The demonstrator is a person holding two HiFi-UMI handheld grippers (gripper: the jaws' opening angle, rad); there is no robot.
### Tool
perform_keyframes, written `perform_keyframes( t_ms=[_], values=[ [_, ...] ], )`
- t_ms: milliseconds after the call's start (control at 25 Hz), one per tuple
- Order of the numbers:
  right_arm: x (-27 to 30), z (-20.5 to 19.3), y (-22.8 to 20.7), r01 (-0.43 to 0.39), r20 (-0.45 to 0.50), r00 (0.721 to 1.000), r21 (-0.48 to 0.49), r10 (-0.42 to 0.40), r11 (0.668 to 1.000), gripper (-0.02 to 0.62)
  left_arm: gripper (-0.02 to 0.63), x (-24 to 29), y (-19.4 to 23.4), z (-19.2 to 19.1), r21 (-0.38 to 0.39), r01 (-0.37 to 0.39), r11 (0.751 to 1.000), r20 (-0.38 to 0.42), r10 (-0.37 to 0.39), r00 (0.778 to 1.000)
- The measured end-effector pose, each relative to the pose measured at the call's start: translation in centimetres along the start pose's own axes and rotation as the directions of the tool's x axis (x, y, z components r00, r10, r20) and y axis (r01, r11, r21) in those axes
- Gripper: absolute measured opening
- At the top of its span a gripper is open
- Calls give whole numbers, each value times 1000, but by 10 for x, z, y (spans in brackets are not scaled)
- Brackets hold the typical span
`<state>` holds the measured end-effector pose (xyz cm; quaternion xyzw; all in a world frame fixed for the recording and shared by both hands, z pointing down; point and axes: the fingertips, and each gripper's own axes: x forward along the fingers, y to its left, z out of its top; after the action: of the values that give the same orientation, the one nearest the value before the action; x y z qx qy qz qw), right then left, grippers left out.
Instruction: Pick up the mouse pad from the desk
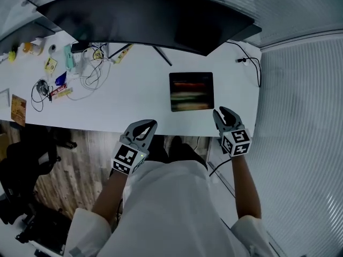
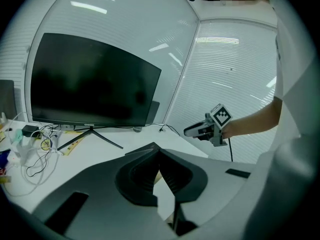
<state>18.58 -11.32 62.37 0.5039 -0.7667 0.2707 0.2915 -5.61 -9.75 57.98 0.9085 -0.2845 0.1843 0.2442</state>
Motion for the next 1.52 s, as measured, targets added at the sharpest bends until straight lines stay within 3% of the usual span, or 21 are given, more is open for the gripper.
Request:
perform_keyframes(
  t_ms=[520, 1520],
  values=[
    [64, -3, -22, 36, -102, 994, -13, -37, 999, 161, 18, 24, 22, -4, -7, 50, 999, -35, -50, 998],
    [184, -19, -94, -88, -277, 959, -114, 54, 990, 293, 18, 62, 20, -14, -118, -87, 989, -34, 83, 996]
  ],
)
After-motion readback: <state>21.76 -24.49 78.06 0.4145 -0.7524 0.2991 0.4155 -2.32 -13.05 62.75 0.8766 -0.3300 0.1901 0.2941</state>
